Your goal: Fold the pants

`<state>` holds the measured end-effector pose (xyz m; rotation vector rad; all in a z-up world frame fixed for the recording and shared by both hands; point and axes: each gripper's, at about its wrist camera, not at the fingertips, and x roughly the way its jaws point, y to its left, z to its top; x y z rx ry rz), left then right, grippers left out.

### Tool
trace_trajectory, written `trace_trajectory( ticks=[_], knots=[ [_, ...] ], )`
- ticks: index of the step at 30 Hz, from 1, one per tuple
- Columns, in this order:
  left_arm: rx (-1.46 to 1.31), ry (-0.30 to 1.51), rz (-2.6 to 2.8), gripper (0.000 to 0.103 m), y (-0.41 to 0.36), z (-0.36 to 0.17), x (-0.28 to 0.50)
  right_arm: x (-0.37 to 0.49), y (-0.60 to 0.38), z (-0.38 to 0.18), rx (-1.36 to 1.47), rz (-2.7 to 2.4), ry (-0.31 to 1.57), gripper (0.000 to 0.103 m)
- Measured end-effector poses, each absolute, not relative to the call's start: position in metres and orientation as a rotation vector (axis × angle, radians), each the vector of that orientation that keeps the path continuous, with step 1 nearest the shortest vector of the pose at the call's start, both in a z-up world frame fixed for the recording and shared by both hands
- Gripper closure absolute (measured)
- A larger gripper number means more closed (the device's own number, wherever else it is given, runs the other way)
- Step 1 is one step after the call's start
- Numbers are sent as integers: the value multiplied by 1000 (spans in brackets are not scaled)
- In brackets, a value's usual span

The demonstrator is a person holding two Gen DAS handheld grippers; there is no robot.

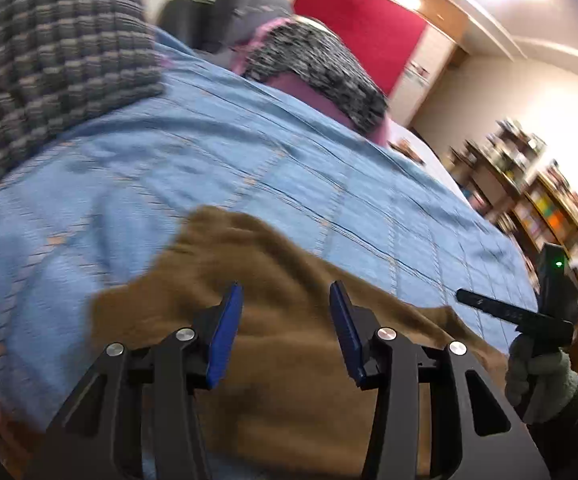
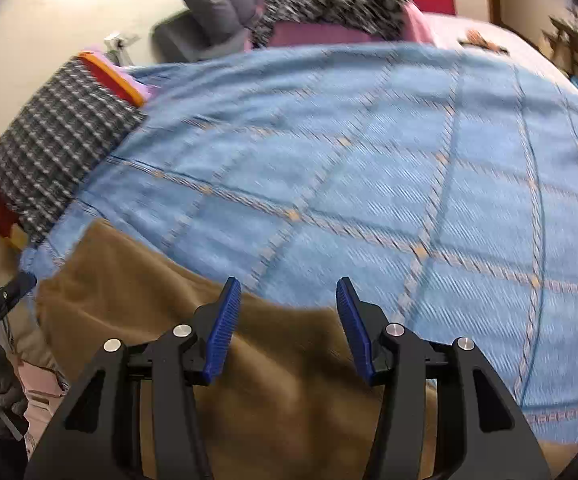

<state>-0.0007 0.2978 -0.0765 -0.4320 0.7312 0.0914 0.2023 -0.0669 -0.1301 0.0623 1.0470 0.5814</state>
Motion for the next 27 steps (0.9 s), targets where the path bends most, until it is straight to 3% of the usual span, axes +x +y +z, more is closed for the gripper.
trace_trajectory(
  ticks=[4,5,6,7,20,21,23,24,25,27],
  knots=[
    [-450,815,77,57,291,-108,41,208,-69,-153,108,622,1122,55],
    [-451,830,81,57,289,-113,41,208,-68,-156,99,622,1121,64],
    [-455,848,93,57,291,-122,44,212,-67,-160,82,598,1125,90],
    [-458,856,104,59,294,-126,42,213,-66,-162,79,572,1123,98],
    [-371,837,153,66,297,-145,13,229,-81,-159,77,468,1019,103],
    [-379,836,159,65,297,-144,14,226,-86,-156,91,475,1010,102],
    [-404,832,170,58,295,-139,16,213,-97,-150,112,488,995,86],
    [-415,828,171,52,292,-136,16,207,-102,-147,120,491,985,58],
    [-418,822,173,49,288,-132,16,197,-110,-144,131,489,960,45],
    [-398,815,175,45,277,-125,17,176,-126,-138,121,470,915,46]
  ],
)
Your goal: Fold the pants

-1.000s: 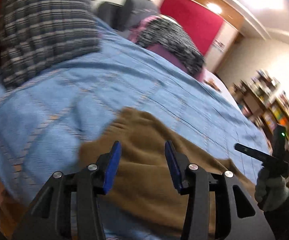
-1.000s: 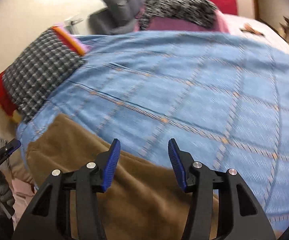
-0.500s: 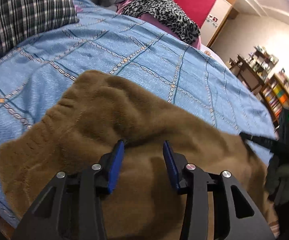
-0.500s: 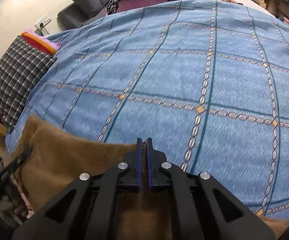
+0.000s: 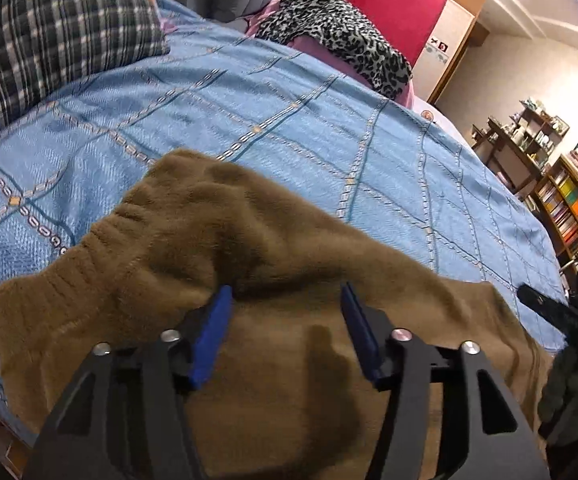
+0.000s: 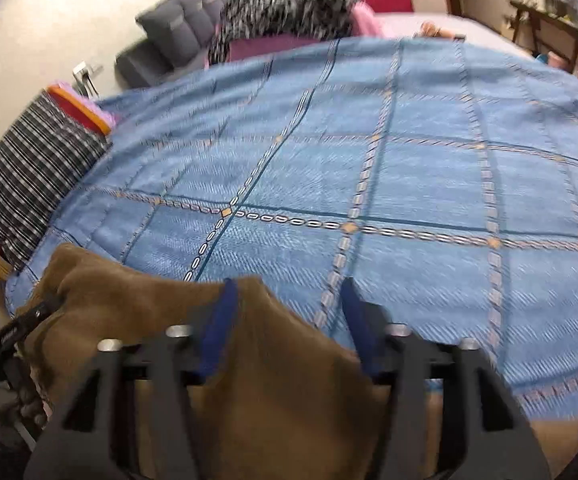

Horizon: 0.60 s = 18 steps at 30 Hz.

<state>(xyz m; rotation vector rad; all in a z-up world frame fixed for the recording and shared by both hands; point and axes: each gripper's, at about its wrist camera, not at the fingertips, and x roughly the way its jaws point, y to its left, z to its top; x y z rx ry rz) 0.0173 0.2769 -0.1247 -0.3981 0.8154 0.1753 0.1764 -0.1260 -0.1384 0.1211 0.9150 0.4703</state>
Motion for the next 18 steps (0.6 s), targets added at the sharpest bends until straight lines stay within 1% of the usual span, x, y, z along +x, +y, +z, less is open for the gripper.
trace_trajectory(
  ticks=[6,9,18],
  knots=[
    [-297,775,117,43,217,-94,21,130,-197,-131,171,360,869,46],
    [-233,757,24,43,169,-79,24,112,-250,-125,217,267,837,46],
    [-157,857,-199,43,51,-93,45,44,-422,-106,285,-98,704,46]
  ],
)
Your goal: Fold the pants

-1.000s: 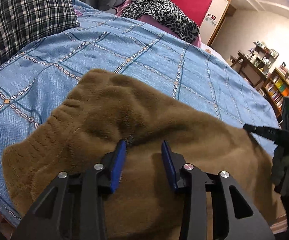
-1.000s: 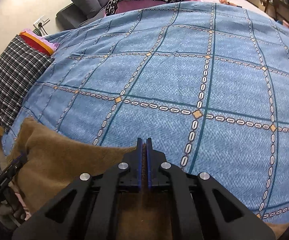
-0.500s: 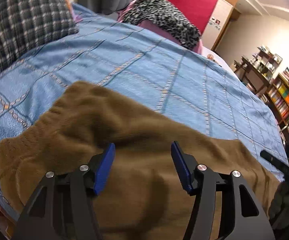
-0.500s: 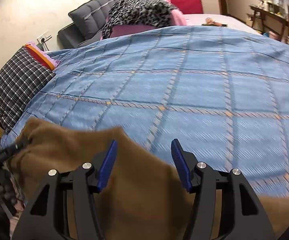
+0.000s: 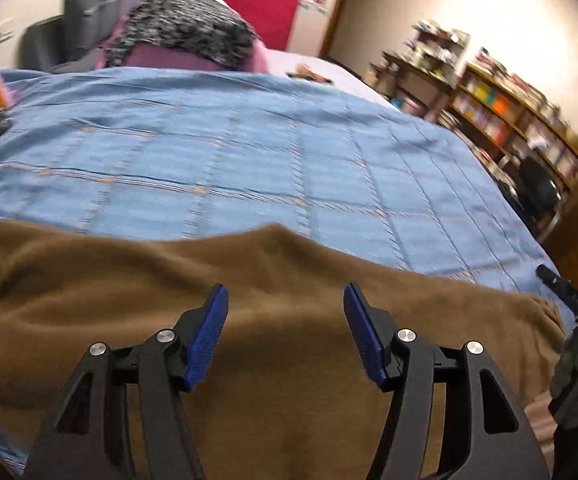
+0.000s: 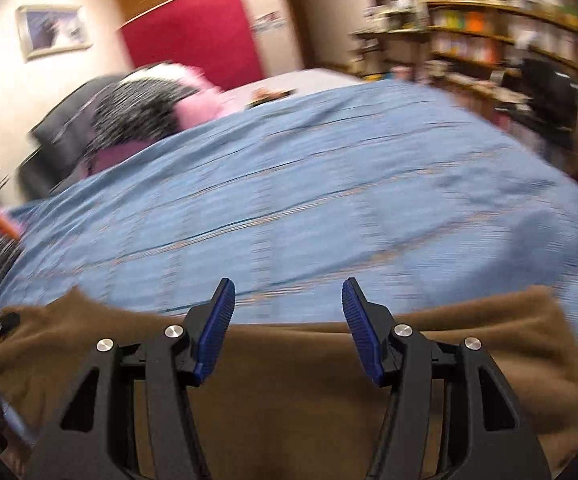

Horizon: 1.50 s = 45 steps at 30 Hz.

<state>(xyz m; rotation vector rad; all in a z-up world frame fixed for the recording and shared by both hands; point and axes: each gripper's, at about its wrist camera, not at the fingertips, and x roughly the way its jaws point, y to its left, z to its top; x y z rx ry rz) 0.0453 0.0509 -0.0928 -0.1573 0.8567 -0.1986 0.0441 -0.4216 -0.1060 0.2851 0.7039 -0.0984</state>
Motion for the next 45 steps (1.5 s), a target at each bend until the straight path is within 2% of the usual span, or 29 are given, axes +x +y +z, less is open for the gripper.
trace_trajectory(
  ticks=[6,12,14,15,16,20,22,25,32,34,35,40,45],
  knots=[
    [-104,907,-254,43,-6,-112,64,1,-518,-115,341,-268,695,46],
    [-113,944,-261,43,-31,-129,84,-4,-559,-136,390,-259,770,46],
    [-92,955,-263,43,-42,-135,89,1,-561,-144,392,-235,798,57],
    [-86,959,-266,43,-44,-137,89,1,-561,-147,385,-234,809,78],
    [-73,966,-265,43,-50,-141,92,1,-560,-148,368,-237,820,88],
    [-52,983,-249,43,-57,-151,98,3,-567,-132,360,-250,749,91],
    [-52,985,-237,43,-58,-155,99,7,-573,-126,346,-274,724,98],
    [-44,987,-217,43,-61,-161,102,16,-581,-134,345,-287,738,103],
    [-31,991,-188,43,-65,-158,101,7,-601,-153,449,-276,734,102],
    [-39,984,-193,43,-70,-152,99,-3,-604,-148,469,-276,703,82],
    [-34,974,-203,43,-75,-147,97,-10,-604,-143,470,-283,680,79],
    [40,899,-330,43,-117,-123,75,-32,-584,-122,457,-208,628,78],
    [73,934,-491,43,-154,-131,57,-21,-555,-134,399,-103,687,78]
  ],
)
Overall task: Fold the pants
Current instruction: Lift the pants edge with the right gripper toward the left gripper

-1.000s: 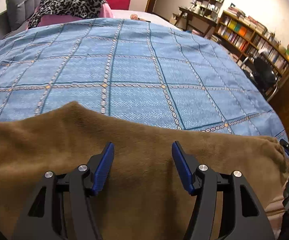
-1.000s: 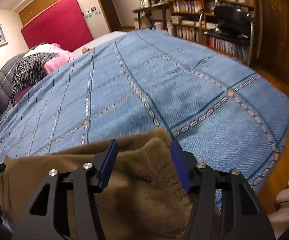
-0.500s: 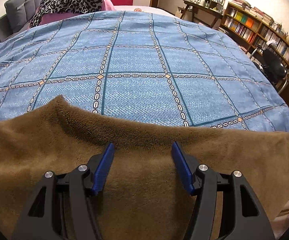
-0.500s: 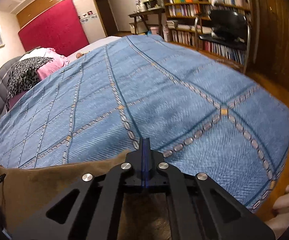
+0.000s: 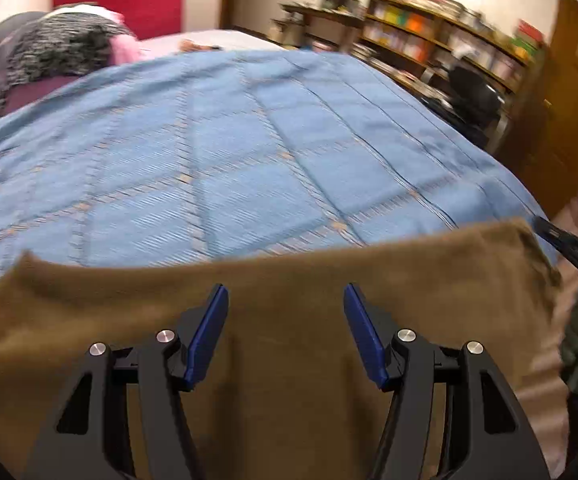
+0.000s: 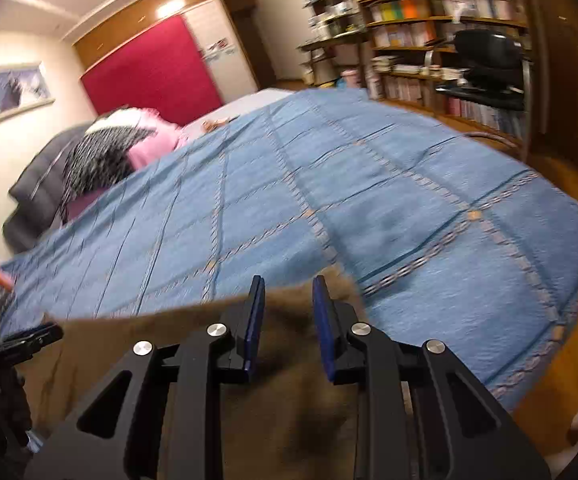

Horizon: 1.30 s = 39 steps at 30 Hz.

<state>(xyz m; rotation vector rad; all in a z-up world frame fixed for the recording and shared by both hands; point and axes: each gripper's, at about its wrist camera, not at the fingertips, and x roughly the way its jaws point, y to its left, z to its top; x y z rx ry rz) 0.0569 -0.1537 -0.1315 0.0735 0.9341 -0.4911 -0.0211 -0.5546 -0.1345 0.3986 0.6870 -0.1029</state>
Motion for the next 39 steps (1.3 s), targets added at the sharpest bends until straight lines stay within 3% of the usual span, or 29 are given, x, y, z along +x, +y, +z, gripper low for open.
trace_trajectory(
  ticks=[6,14,17,18,19,27,39],
  knots=[
    [144,954,-518,41,-170,-159,47,-1,-561,-166,371,-114,725,80],
    [143,942,-504,38,-176,-158,42,1,-555,-169,338,-104,730,80],
    [136,933,-535,38,-184,-147,37,-19,-559,-151,375,-99,683,69],
    [144,921,-552,38,-190,-143,34,-32,-562,-143,395,-106,648,55],
    [150,912,-568,38,-194,-140,31,-46,-565,-137,414,-119,616,47],
    [181,901,-715,38,-242,-135,15,-125,-594,-142,571,-231,600,46],
    [212,944,-747,38,-261,-151,12,-128,-594,-181,800,-179,638,43]
  ],
)
